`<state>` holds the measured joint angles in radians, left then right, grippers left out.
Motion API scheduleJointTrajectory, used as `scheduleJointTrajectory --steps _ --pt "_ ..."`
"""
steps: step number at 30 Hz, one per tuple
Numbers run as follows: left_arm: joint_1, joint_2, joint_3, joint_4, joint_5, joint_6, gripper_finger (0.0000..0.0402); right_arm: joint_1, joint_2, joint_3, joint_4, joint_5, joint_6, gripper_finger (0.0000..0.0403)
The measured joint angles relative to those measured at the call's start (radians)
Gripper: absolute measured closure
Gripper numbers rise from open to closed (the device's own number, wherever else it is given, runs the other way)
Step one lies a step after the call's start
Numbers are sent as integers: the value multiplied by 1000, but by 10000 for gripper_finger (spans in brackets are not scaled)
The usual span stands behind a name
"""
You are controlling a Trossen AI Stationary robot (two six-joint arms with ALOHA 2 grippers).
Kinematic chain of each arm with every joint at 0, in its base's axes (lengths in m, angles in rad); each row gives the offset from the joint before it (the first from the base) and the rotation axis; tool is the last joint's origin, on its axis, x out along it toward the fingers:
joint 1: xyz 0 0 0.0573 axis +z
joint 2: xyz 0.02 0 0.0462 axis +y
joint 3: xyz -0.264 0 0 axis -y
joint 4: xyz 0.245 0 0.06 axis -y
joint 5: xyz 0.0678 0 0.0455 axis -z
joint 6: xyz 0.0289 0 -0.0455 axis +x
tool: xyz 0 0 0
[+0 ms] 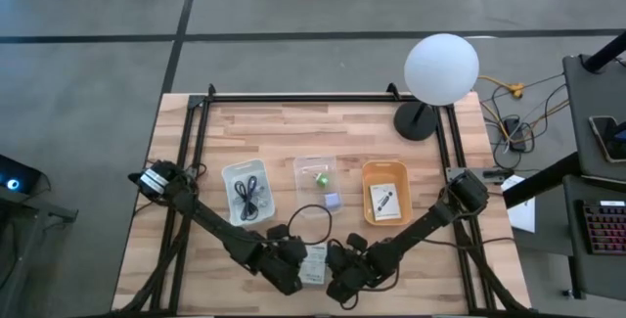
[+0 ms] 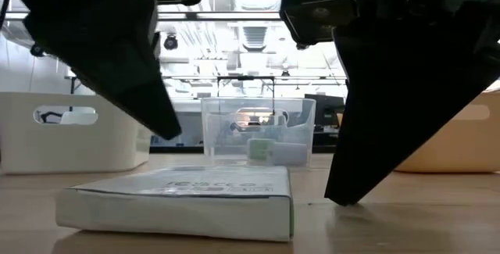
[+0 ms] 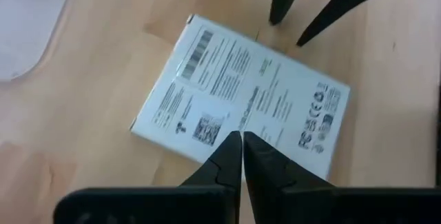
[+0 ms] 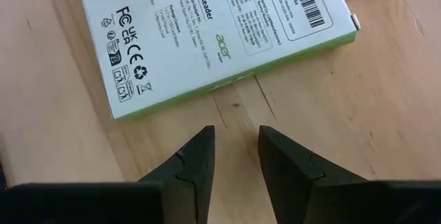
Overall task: Pick and place items into bin
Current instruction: Put the white card reader box into the yellow bin
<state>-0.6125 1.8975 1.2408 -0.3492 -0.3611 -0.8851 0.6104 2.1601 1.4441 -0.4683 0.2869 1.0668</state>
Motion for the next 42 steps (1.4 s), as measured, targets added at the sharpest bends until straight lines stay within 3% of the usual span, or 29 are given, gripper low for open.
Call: scheduleJointTrajectory --steps 22,27,33,42 --pt "-33 25 -90 22 58 -104 402 -13 3 2 64 -1 -153 266" --pt "-32 25 -90 26 50 -104 402 -14 -4 1 56 0 -271 252" --pt "-32 25 -93 31 41 -104 402 -38 -10 36 62 111 -446 240" --pt "-32 1 -78 -21 25 -98 401 -69 -10 46 60 102 -434 238"
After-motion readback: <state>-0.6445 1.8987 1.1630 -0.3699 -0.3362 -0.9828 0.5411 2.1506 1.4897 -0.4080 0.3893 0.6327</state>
